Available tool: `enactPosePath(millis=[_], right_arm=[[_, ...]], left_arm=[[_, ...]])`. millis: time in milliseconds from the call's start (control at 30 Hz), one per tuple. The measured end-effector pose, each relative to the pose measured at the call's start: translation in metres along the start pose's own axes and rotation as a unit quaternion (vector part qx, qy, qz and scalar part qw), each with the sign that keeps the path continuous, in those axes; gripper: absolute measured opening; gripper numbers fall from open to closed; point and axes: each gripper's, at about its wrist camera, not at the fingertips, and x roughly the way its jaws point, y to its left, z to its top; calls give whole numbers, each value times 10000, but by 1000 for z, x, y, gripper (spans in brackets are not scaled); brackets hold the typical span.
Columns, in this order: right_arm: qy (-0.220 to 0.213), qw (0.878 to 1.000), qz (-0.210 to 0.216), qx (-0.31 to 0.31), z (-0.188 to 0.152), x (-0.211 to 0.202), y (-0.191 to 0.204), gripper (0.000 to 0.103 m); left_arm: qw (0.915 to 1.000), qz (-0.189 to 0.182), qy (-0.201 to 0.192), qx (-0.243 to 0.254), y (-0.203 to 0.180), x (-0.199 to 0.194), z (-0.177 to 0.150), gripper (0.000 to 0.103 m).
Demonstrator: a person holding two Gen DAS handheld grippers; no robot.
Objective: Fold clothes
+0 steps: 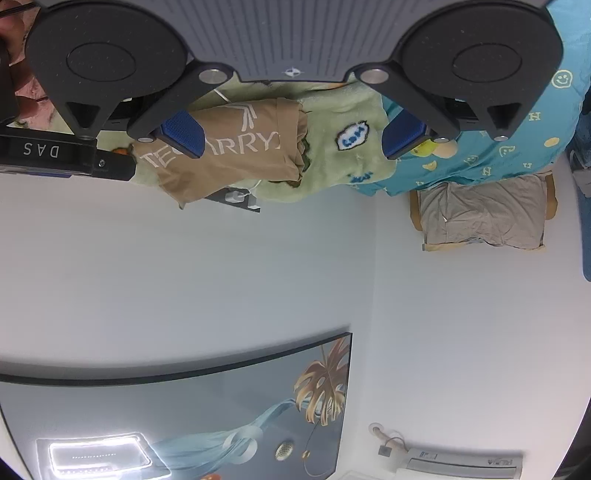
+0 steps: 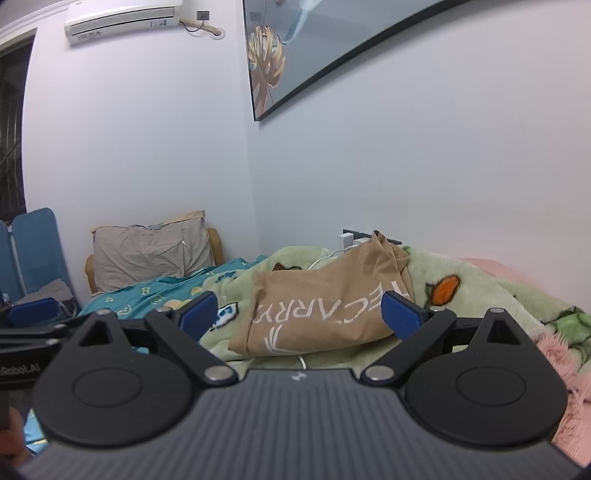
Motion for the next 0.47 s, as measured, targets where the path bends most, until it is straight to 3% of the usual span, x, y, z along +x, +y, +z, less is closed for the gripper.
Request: enactPosePath(millis=[467], right_arm=[[52,9999,36,-85,-1,3,-5,97]], left_arm=[[9999,104,100,19,-2,7,-8,103]])
